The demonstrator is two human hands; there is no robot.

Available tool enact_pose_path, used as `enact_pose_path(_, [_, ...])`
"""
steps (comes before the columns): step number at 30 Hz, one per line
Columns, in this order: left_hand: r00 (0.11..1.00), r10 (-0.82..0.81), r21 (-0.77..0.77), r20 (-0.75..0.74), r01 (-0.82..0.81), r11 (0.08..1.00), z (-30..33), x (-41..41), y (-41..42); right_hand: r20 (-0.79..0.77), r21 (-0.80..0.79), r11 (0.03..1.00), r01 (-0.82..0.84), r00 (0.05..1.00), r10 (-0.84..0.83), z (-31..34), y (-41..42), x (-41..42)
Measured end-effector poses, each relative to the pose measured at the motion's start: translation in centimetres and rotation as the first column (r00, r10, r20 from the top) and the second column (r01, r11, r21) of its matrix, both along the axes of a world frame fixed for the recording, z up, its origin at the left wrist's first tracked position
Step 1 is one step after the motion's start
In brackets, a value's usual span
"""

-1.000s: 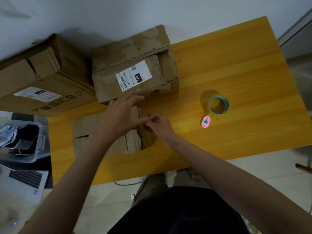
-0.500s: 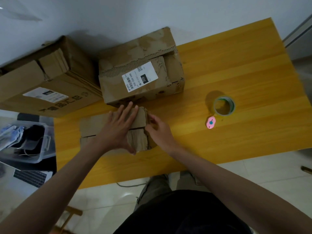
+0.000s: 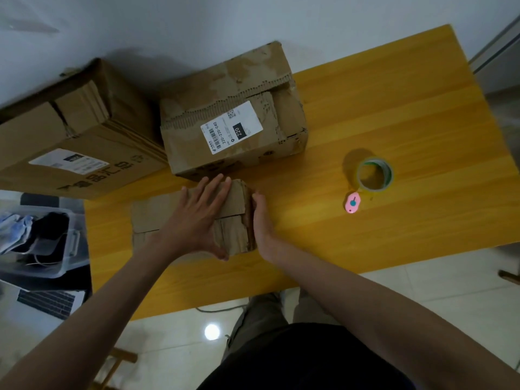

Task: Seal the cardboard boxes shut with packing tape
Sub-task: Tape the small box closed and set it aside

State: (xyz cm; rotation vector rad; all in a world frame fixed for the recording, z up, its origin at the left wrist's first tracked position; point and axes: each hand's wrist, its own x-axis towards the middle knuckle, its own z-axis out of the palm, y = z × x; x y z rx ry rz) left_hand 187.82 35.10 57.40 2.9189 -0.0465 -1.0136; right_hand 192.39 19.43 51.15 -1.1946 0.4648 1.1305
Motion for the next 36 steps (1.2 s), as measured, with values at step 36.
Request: enact_pose_path(36, [0.994,-0.047,-0.011,0.103,0.049,0.999,-0.3,-0.4,-0.7,0.1,-0.035,0.989,-0.144,0.984,0.146,-1.8,-1.9,-0.1])
